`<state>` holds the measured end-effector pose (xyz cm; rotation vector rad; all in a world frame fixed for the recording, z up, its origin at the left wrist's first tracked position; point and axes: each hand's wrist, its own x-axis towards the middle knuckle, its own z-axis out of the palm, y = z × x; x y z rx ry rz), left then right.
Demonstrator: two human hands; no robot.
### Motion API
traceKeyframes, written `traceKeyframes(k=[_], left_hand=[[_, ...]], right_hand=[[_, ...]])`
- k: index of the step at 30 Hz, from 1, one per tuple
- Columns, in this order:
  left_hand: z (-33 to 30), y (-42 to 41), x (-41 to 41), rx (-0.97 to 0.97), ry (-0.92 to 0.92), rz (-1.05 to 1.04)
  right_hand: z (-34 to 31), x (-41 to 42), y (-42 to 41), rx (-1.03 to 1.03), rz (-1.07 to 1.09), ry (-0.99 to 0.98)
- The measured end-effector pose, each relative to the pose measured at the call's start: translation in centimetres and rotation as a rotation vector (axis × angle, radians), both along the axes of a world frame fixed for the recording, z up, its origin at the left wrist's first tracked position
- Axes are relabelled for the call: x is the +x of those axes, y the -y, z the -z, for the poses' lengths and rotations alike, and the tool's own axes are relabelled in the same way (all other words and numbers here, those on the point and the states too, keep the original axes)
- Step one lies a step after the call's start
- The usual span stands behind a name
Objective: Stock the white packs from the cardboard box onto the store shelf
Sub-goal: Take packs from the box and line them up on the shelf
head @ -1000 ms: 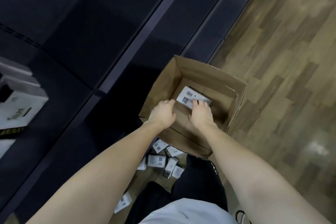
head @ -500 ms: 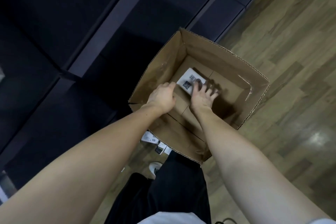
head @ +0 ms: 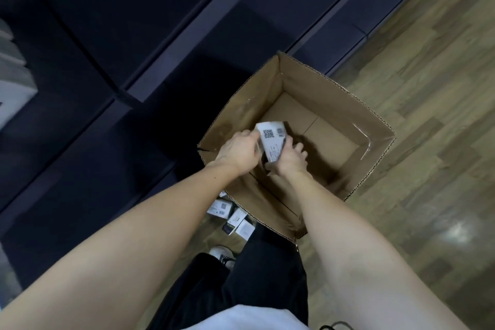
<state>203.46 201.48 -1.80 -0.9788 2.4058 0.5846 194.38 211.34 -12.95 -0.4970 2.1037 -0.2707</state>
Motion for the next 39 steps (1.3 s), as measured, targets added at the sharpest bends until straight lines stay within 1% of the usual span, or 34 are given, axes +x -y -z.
traceKeyframes(k=[5,7,12,19,22,23,26,29,31,34,36,39], left_hand=[[-4.1,0.8,1.8,-0.033,-0.052,0.001],[-5.3,1.3,2.4,-0.047,-0.050,0.013],[-9.9,2.5,4.9,-0.108,-0.117,0.030],[-16.8,4.2,7.9,-0.207,-0.262,0.163],[-19.9,4.5,9.5,-0.165,-0.308,0.250],[-20.8,4.6,10.0,-0.129,-0.325,0.246],[-23.4,4.7,12.3,-0.006,-0.411,0.159],[-25.3,5.2,15.1,0.059,-0.464,0.073],[-26.2,5.6,17.2,0.077,-0.461,0.023],[-27.6,6.4,20.6,0.060,-0.494,-0.078],[-28.4,7.1,23.1,0.120,-0.535,-0.190],[-29.6,7.9,27.1,0.285,-0.677,-0.395]], right_hand=[[-4.9,-1.0,0.7,-0.172,0.263,0.163],[-6.8,-1.6,0.8,-0.224,0.310,0.221],[-14.3,-1.6,0.7,-0.384,0.375,0.313],[-25.1,-0.1,0.6,-0.469,0.263,0.367],[-28.8,1.9,0.9,-0.525,0.195,0.405],[-29.9,2.6,1.2,-0.540,0.177,0.409],[-32.8,5.3,2.1,-0.581,0.158,0.407],[-34.6,7.9,3.1,-0.590,0.097,0.398],[-35.4,9.7,3.7,-0.590,0.080,0.392],[-36.0,12.1,4.5,-0.671,0.095,0.434],[-36.1,13.6,5.1,-0.734,0.117,0.471],[-36.2,16.4,6.3,-0.785,0.081,0.534]])
